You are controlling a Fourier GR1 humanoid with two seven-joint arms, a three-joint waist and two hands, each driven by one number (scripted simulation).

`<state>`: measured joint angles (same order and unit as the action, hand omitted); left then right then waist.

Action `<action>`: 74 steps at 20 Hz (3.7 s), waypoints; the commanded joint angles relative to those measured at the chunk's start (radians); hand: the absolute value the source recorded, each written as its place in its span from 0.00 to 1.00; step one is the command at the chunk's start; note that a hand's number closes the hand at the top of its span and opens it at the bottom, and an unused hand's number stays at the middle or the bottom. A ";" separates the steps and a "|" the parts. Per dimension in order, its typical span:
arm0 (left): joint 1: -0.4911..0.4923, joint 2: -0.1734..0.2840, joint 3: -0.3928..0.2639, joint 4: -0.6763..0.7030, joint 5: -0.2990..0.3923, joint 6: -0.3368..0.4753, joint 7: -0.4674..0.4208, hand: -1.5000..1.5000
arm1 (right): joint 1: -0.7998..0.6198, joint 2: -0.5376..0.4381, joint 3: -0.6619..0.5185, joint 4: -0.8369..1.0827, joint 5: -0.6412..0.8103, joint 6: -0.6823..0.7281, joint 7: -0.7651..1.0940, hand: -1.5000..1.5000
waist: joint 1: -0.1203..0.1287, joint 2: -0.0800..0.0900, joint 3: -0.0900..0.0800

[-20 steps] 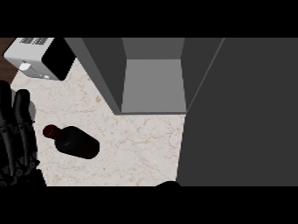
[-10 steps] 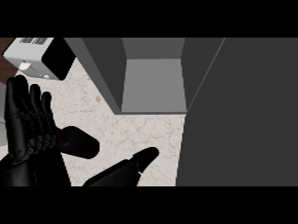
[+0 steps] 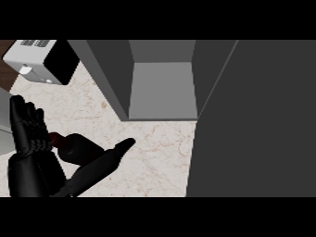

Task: Pick up the wine, place it into the cabinet and close the cabinet

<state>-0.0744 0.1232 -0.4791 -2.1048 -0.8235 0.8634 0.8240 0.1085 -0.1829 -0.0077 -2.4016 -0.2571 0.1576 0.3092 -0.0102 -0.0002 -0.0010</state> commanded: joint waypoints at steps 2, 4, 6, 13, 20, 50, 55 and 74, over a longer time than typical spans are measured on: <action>0.064 0.067 0.040 0.046 0.179 0.099 -0.148 0.00 | 0.063 -0.001 -0.052 -0.083 -0.149 0.036 0.032 0.00 | 0.000 0.000 0.000; 0.098 0.037 0.019 0.066 0.179 0.129 -0.188 0.00 | 0.034 0.001 -0.068 -0.077 -0.162 0.038 0.037 0.00 | 0.003 -0.001 0.000; 0.136 0.114 0.050 0.071 0.322 0.154 -0.292 0.00 | 0.077 0.007 -0.091 -0.025 -0.155 0.092 -0.041 0.00 | 0.003 0.000 0.000; 0.235 0.120 0.038 0.139 0.541 0.189 -0.548 0.00 | 0.092 0.045 -0.017 -0.126 -0.140 0.061 0.042 0.00 | 0.004 -0.002 -0.001; 0.281 0.100 0.145 0.263 0.791 0.110 -0.822 0.00 | 0.086 0.037 -0.054 -0.101 -0.177 0.095 0.034 0.00 | 0.006 -0.002 -0.001; 0.159 -0.058 0.451 0.913 1.097 -0.349 -1.360 0.00 | 0.059 0.048 -0.049 -0.166 -0.184 0.084 0.130 0.00 | -0.004 -0.001 0.000; 0.113 -0.062 0.496 1.032 1.100 -0.404 -1.405 0.00 | 0.029 0.075 -0.018 -0.037 -0.102 0.128 0.046 0.00 | 0.007 0.000 0.001; -0.056 -0.089 0.566 1.404 1.133 -0.588 -1.644 1.00 | 0.047 0.068 -0.052 -0.135 -0.159 0.091 0.127 0.00 | 0.003 0.000 0.000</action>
<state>-0.1342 0.0356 0.0927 -0.7619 0.3381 0.2802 -0.7680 0.1380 -0.1029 -0.0353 -2.3893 -0.3364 0.2790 0.3503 -0.0087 -0.0019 0.0015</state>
